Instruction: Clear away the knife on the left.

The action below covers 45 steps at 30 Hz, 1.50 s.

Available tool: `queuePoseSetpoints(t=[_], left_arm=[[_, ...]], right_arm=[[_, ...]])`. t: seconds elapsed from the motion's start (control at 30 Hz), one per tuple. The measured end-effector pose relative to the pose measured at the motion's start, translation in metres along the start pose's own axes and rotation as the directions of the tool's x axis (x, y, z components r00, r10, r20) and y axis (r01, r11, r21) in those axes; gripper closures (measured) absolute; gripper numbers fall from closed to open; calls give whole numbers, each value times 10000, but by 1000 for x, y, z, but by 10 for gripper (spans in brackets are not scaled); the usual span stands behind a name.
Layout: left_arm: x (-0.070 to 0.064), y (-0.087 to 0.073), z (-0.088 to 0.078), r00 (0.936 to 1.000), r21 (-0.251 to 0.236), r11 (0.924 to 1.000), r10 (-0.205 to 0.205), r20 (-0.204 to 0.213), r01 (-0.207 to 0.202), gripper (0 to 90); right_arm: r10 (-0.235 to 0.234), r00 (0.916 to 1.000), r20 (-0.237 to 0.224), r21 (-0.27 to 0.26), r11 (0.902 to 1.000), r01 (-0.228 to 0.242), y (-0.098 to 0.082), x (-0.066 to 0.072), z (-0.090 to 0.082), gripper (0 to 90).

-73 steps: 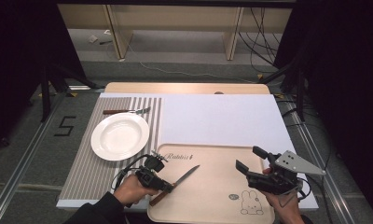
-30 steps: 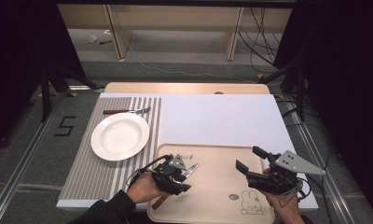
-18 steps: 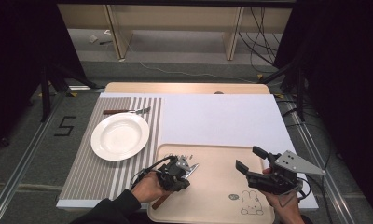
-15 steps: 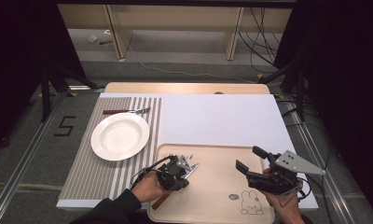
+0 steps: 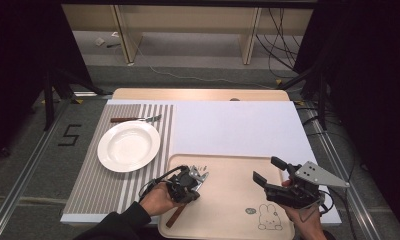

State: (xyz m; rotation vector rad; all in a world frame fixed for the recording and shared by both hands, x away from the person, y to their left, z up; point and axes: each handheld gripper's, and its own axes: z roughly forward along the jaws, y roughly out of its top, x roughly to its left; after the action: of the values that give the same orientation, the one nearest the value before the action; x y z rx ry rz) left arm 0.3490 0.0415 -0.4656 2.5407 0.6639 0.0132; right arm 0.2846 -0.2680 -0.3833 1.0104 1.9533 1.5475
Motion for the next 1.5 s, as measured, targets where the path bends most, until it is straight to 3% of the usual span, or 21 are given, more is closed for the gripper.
queuePoseSetpoints(t=[0.57,1.5], left_arm=[[-3,-6,-6,9997,545,9983,190,127,-197,896],[10,-17,-16,9999,1107,9938,-126,34,121,897]], right_arm=[[-7,10000,-5,-11,10000,7,0,0,0,224],[2,10000,-5,-4,10000,-2,0,0,0,224]])
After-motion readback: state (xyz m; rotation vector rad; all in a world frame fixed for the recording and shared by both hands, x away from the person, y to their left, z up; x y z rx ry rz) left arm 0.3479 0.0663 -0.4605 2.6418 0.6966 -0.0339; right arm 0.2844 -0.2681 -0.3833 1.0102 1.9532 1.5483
